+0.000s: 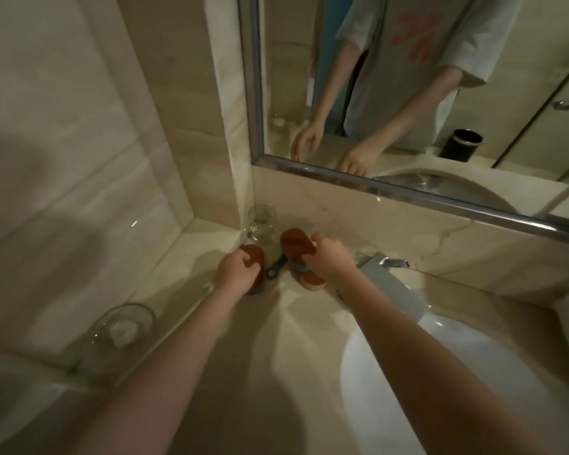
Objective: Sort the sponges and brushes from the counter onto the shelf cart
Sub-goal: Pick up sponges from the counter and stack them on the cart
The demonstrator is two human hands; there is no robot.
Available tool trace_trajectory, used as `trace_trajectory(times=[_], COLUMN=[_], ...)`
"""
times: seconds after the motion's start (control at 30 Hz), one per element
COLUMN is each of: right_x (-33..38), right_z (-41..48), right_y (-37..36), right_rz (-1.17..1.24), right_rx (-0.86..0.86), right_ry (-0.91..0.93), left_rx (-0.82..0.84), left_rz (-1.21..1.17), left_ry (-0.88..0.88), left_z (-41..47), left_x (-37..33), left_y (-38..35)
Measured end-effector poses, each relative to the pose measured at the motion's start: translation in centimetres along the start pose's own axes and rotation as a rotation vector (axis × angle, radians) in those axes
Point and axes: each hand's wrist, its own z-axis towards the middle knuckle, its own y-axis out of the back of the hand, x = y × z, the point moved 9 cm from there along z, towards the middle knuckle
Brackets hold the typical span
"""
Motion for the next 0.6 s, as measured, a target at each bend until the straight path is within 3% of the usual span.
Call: trace_trajectory(times=[0.17, 0.37, 0.6], right_x=[-0.3, -0.1, -0.4], right_z=[3.6, 5.6, 5.4], right_y=[-2.4, -4.1, -3.2], right_rz=[-0.059, -0.090, 0.080], right_rx=[-0.031, -0.058, -0.143], right_ry=[-0.083, -0.120, -0.115], left_rx=[-0.031, -0.032, 0.011], left_rz=[0.211, 0.334, 0.394], left_ry=[0.106, 0.105, 0.137], left_z=[1.3, 1.8, 2.4], left_x=[2.1, 1.8, 1.0], left_y=[-1.5, -3.0, -4.1])
